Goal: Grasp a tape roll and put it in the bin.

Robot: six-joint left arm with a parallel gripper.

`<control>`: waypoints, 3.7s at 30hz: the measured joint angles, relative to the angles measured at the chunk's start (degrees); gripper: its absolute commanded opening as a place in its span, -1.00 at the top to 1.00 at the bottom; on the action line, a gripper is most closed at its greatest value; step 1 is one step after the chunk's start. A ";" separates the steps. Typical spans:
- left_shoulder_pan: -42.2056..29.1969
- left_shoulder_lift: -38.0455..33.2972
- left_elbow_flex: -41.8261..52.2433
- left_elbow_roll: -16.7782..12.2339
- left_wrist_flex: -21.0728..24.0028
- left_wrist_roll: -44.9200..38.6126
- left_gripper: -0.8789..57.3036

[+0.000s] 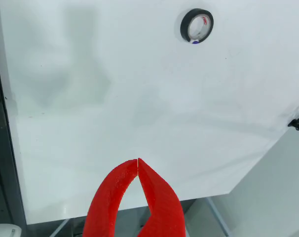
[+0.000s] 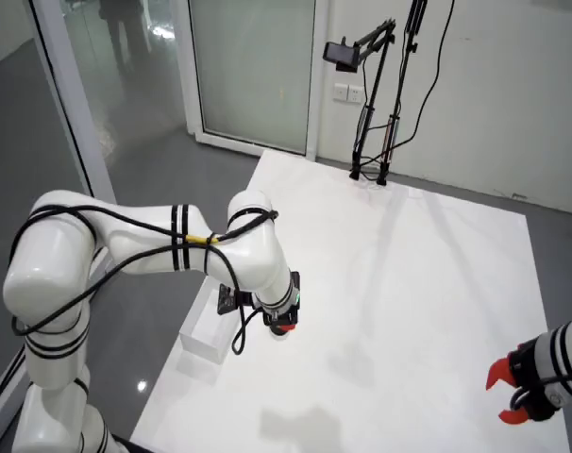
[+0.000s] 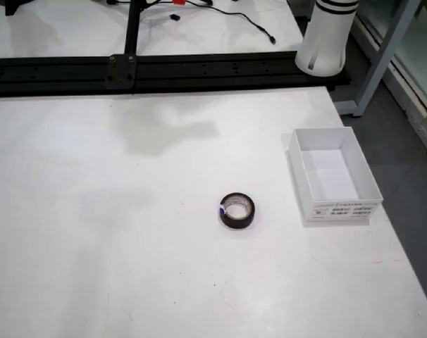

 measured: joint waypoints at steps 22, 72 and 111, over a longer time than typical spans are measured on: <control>0.00 0.00 0.00 0.00 0.00 0.00 0.97; 6.23 7.06 -1.52 0.58 -1.80 -1.01 0.48; 19.04 25.27 0.54 4.70 -16.71 -3.52 0.27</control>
